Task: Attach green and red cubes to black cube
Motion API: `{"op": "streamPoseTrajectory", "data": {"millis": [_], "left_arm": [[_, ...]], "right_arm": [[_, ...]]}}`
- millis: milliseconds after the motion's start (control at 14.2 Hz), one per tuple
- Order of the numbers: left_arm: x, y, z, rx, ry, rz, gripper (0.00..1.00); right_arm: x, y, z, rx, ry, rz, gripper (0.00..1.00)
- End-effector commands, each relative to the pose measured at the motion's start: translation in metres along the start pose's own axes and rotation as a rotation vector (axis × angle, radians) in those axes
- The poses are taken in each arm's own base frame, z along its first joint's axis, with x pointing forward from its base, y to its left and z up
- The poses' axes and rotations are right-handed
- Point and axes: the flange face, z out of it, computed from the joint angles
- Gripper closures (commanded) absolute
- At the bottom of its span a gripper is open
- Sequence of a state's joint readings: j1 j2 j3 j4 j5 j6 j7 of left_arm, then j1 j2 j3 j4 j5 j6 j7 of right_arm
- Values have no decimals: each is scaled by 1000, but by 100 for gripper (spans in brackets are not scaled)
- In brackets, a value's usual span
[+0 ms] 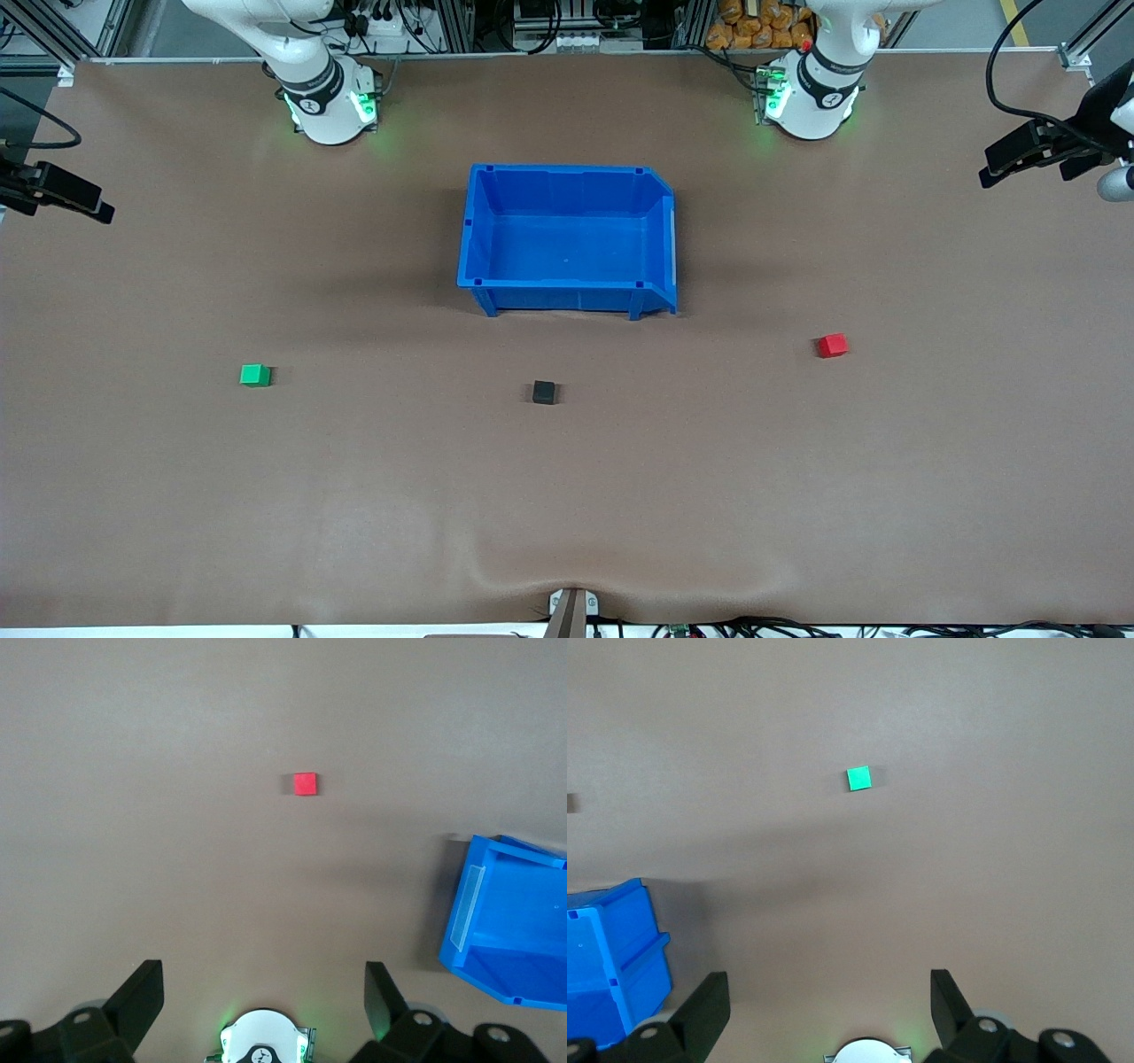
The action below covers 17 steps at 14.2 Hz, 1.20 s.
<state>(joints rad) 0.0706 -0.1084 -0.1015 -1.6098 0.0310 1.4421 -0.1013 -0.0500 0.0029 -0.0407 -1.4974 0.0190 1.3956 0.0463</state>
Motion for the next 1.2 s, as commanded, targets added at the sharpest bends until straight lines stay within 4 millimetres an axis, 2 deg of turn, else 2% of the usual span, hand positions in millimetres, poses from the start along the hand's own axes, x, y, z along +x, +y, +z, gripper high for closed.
{"op": "streamPoseTrajectory", "data": {"millis": [0, 353, 494, 706, 848, 1130], "left_arm": [[0, -2, 5, 16, -19, -6, 0], [16, 1, 31, 15, -43, 0, 0], [25, 0, 42, 10, -4, -4, 0], [39, 0, 72, 6, 26, -5, 0], [50, 4, 93, 2, 31, 2, 0], [75, 13, 130, -7, 34, 12, 0]], "right_arm": [[0, -2, -5, -16, 3, -5, 0], [0, -2, -6, -16, 7, -8, 0], [0, -2, -6, -16, 7, -7, 0], [0, -2, -6, -16, 9, -2, 0], [8, 0, 4, -7, -10, -2, 0], [12, -2, 10, -5, -18, -4, 0]]}}
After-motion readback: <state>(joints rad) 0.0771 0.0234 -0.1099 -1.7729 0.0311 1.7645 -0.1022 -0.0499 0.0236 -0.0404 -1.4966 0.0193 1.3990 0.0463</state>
